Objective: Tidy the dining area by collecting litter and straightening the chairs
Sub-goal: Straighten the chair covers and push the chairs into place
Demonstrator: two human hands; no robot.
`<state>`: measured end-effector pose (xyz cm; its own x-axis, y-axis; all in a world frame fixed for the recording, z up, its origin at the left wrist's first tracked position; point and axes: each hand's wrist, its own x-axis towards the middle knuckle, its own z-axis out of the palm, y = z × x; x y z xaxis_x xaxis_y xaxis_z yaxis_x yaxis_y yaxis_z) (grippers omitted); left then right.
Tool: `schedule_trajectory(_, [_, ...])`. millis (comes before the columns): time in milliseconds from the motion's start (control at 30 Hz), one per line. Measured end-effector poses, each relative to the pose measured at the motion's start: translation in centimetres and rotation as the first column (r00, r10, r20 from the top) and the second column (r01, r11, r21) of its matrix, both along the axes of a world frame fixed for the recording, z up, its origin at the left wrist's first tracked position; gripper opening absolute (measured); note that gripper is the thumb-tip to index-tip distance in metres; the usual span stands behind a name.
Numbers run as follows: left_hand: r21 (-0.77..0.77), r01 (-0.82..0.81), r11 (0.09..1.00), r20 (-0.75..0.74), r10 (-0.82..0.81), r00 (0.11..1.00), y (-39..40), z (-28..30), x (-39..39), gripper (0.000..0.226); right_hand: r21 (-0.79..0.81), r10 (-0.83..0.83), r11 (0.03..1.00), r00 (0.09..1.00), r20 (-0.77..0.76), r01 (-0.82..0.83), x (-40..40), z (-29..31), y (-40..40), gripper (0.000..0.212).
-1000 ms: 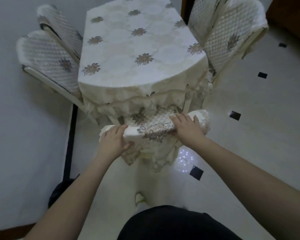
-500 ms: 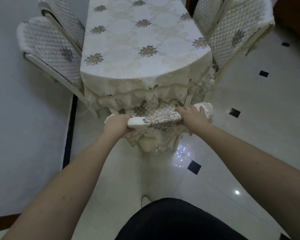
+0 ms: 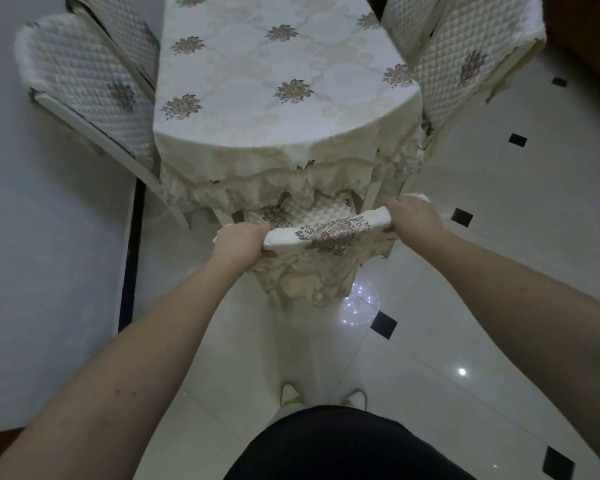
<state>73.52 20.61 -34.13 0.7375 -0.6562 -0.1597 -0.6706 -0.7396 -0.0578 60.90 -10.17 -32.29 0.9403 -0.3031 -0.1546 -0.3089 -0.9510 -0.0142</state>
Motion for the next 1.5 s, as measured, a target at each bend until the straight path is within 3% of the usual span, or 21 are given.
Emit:
schedule_trajectory(233, [-0.034,0.017,0.999,0.029,-0.016,0.999,1.6,0.2,0.2,0.053,-0.148,0.077,0.986,0.997,0.021,-0.073,-0.6,-0.1,1.2,0.032])
schedule_trajectory(567, [-0.156,-0.010,0.988,0.044,0.017,0.999,2.8,0.0,-0.1,0.040,-0.148,0.076,0.986,0.997,0.002,-0.075,-0.6,-0.4,2.4,0.032])
schedule_trajectory(767, [-0.152,-0.063,0.986,-0.005,0.063,0.998,2.2,-0.6,0.3,0.038,-0.104,0.060,0.993,0.998,0.023,-0.057,-0.1,-0.6,2.2,0.036])
schedule_trajectory(1233, [-0.221,-0.129,0.967,-0.035,0.125,0.992,1.7,-0.4,0.9,0.045,-0.089,-0.001,0.996,0.997,0.077,0.007,0.3,-0.5,3.1,0.032])
schedule_trajectory(1400, [-0.219,-0.139,0.966,-0.040,0.133,0.990,1.9,-0.4,0.6,0.050,-0.033,-0.073,0.996,0.987,0.142,0.078,-1.0,-0.4,4.5,0.047])
schedule_trajectory(1500, [-0.268,-0.135,0.954,-0.063,0.122,0.990,2.3,-0.8,-0.2,0.068,0.056,-0.080,0.996,0.971,0.227,0.068,-2.5,-1.0,7.0,0.063])
